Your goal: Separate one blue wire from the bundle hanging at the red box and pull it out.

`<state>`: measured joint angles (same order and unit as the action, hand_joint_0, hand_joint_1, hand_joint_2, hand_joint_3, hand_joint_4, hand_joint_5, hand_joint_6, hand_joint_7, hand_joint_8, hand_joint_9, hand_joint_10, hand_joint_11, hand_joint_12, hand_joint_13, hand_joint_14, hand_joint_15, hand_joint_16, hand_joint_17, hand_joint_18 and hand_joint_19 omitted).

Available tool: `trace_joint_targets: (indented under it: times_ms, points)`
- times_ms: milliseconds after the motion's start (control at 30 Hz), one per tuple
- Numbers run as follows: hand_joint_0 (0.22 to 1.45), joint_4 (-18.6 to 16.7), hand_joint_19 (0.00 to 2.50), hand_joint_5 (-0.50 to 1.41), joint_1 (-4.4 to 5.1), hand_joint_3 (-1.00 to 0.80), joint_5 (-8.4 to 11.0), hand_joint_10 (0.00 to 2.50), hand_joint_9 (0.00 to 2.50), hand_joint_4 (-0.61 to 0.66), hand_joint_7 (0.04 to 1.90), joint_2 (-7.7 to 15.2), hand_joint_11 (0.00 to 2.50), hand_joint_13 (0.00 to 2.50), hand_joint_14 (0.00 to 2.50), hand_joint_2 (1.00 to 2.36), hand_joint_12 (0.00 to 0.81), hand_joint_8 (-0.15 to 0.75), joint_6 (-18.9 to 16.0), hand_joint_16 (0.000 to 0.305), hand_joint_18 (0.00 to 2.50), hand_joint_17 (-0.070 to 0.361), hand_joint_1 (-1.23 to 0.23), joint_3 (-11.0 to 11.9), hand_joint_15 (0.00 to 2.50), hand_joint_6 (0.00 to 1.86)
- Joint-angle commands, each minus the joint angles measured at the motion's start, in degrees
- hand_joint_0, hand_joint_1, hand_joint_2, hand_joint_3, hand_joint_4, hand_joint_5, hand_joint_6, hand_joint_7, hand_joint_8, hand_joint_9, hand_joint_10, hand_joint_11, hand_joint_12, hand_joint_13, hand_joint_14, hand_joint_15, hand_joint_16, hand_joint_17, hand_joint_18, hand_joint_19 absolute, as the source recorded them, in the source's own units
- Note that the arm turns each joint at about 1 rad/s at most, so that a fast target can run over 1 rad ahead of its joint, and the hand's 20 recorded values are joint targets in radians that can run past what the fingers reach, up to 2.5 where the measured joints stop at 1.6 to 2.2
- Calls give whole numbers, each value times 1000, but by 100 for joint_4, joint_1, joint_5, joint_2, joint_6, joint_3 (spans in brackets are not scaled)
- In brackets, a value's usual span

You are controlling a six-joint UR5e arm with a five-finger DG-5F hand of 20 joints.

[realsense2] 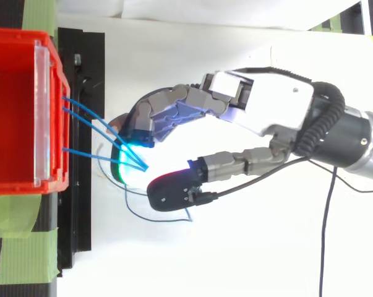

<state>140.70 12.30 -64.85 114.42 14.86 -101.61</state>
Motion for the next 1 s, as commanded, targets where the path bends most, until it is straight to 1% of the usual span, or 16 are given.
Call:
trace_joint_targets:
  times_ms: [0,167,267,367,433,500,533,667,700,733,767,800,867,967]
  points:
    - [609,300,580,-187,-9,-42,7,12,625,215,1106,-157,412,624,16,1028,400,343,0,54,604,120,-699,1,413,839]
    - [609,431,580,-187,-17,-42,42,13,627,214,1116,-254,420,625,14,1029,399,345,0,54,605,121,-700,1,407,838]
    - [610,449,562,-187,-17,-45,42,11,629,216,1113,-280,412,624,14,1028,380,345,-9,53,605,119,-700,1,384,839]
    - [612,484,547,-187,-17,-50,34,11,631,218,1110,-315,412,628,13,1028,361,344,-97,51,607,116,-699,1,367,839]
    - [615,502,541,-188,0,-58,25,11,632,219,1109,-315,415,635,14,1028,358,343,-317,50,606,112,-699,1,357,838]
    - [616,502,532,-188,9,-60,25,10,632,221,1106,-315,414,643,13,1028,353,342,-431,48,600,108,-697,1,360,838]
    - [616,502,522,-189,18,-62,16,12,632,221,1106,-315,410,647,13,1028,353,343,-633,47,597,107,-697,1,354,838]
    - [619,502,516,-189,35,-67,16,12,633,219,1105,-306,412,673,13,1028,354,343,-950,45,587,101,-698,1,369,837]
    - [618,502,510,-189,44,-63,16,11,634,220,1104,-315,417,683,13,1028,354,343,-1073,44,585,98,-697,1,365,837]
    - [620,502,508,-190,44,-69,16,11,635,219,1103,-315,414,683,13,1028,354,345,-1275,43,585,98,-697,1,365,837]
    - [621,502,508,-190,44,-72,16,10,634,219,1103,-306,413,684,13,1028,354,344,-1345,43,585,98,-698,1,362,837]
    - [620,502,500,-190,53,-68,16,13,633,219,1102,-315,410,690,13,1028,356,346,-1521,43,585,97,-697,1,373,837]
    - [622,502,500,-190,62,-74,16,13,634,215,1101,-306,412,701,15,1028,355,344,-1653,43,583,96,-697,1,374,837]
    - [625,511,482,-192,62,-77,16,11,651,210,1097,-315,463,742,16,1028,364,348,-1908,42,582,95,-696,1,472,837]
